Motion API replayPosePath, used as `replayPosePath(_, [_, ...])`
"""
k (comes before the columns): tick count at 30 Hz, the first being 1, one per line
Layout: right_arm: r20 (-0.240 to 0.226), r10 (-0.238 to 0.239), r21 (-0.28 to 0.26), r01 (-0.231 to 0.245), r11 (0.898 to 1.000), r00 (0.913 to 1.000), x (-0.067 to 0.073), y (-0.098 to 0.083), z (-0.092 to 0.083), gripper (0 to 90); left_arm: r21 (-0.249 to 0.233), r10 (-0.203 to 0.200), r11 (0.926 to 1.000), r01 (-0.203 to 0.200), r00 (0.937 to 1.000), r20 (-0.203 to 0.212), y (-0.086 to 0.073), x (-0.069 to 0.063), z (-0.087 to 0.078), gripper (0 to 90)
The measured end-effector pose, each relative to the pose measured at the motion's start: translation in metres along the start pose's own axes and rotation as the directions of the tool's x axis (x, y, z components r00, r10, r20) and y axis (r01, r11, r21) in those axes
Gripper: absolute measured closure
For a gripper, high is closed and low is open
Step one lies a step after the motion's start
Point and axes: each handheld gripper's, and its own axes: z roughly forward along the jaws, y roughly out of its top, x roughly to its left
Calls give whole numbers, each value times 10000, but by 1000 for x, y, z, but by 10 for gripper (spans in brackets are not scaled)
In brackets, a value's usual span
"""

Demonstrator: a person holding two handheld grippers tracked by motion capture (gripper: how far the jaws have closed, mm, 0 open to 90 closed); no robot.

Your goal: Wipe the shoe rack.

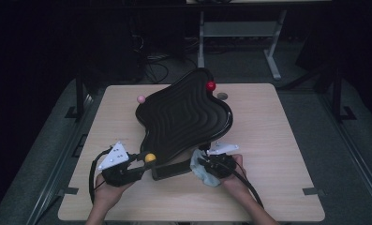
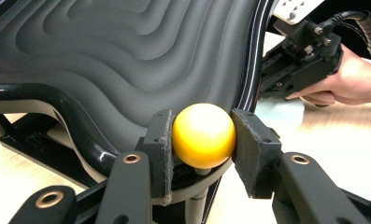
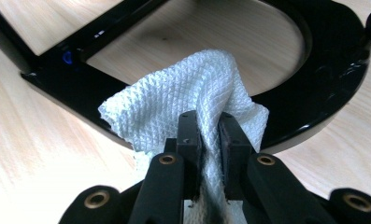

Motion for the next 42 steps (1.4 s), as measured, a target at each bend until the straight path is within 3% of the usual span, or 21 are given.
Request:
replayPosePath(8, [578, 441, -350, -421, 9985, 9974, -29, 5, 5, 810, -8, -224, 9997, 224, 9997, -33, -1, 5, -3, 603])
replayPosePath(10, [983, 497, -358, -463, 9983, 9939, -36, 9, 7, 809, -48, -310, 9995, 309, 9995, -103, -2, 6, -4, 602])
replayPosePath(12, [966, 732, -410, -695, 9967, 9926, -41, 9, 8, 810, -63, -357, 9993, 355, 9990, -267, -2, 7, -4, 601])
replayPosePath(14, [1013, 476, -425, -435, 9981, 9937, -37, 10, 10, 808, -110, -483, 9988, 479, 9981, -376, -3, 10, -5, 601])
replayPosePath(17, [987, 464, -536, -413, 9977, 9940, -43, 10, 12, 806, -139, -535, 9985, 530, 9978, -393, -3, 10, -5, 599])
replayPosePath(21, [1128, 1002, -663, -932, 9934, 9886, -53, 12, 15, 809, -134, -511, 9986, 506, 9977, -445, -3, 10, -5, 598])
replayPosePath(27, [1068, 653, -570, -594, 9966, 9921, -40, 12, 14, 810, -189, -604, 9981, 595, 9966, -553, -3, 11, -4, 599])
replayPosePath(30, [968, 812, -561, -761, 9955, 9920, -43, 12, 14, 809, -175, -606, 9981, 596, 9962, -623, -3, 10, -4, 599])
replayPosePath(33, [838, 828, -578, -782, 9953, 9930, -35, 11, 13, 808, -194, -639, 9978, 628, 9960, -618, -3, 10, -4, 599])
replayPosePath(36, [635, 305, -451, -277, 9986, 9975, -26, 9, 13, 806, -196, -664, 9977, 653, 9960, -601, -3, 10, -4, 599])
replayPosePath(39, [541, 572, -516, -544, 9972, 9969, -29, 9, 13, 806, -201, -653, 9977, 641, 9956, -666, -3, 9, -3, 599])
replayPosePath(42, [359, 621, -432, -605, 9972, 9974, -23, 7, 14, 806, -206, -681, 9975, 669, 9957, -634, -3, 10, -3, 599])
